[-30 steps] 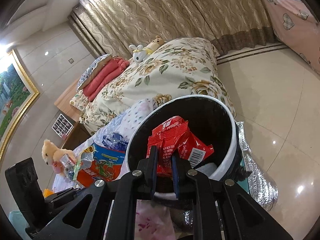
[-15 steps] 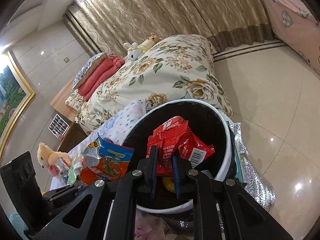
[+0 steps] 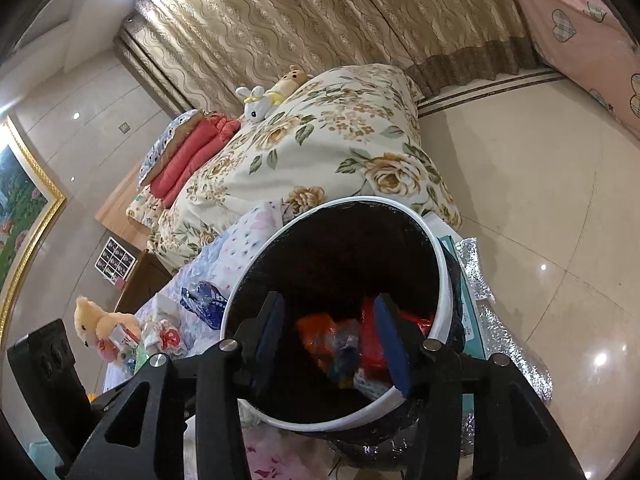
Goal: Collect trash
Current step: 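Carry both wrappers over the bin and open both grippers to drop them, then move both grippers back to the bed toward the blue wrapper and foil, then grasp the crumpled foil wrapper with the left gripper while the right grasps the blue plastic wrapper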
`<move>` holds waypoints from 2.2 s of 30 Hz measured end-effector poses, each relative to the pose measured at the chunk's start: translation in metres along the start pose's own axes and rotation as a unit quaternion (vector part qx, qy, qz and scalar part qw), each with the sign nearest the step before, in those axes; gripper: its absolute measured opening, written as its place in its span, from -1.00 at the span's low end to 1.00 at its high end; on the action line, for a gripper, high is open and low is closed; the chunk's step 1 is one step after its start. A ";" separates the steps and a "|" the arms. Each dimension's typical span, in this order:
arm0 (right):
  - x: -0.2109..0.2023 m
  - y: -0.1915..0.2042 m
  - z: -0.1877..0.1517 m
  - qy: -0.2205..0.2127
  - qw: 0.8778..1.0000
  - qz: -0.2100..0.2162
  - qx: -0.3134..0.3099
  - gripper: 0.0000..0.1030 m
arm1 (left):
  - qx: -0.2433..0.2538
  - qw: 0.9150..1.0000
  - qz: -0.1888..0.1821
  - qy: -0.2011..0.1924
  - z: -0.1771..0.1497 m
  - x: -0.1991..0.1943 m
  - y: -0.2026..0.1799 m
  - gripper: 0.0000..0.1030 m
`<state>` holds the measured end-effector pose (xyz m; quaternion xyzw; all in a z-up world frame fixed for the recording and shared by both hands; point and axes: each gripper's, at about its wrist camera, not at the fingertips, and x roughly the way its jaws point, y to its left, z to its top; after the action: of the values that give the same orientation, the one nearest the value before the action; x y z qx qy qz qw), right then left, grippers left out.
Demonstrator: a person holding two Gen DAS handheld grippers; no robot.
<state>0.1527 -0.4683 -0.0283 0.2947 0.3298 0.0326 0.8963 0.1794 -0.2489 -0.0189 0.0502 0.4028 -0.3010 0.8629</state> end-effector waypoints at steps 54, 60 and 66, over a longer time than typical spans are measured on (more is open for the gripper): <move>0.083 0.180 -0.064 0.044 0.963 0.031 -0.263 0.73 | -0.226 0.955 0.191 -0.035 -0.119 -0.110 0.224 0.12; 0.116 0.194 -0.051 0.065 0.951 -0.001 -0.304 0.73 | -0.240 0.946 0.213 -0.035 -0.104 -0.104 0.258 0.12; 0.150 0.201 -0.045 0.088 0.936 -0.044 -0.337 0.72 | -0.258 0.938 0.228 -0.032 -0.092 -0.093 0.291 0.12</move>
<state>0.2694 -0.2416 -0.0312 -0.0435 0.3895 0.1284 0.9110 0.2354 0.0624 -0.0583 -0.0935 0.4166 0.0172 0.9041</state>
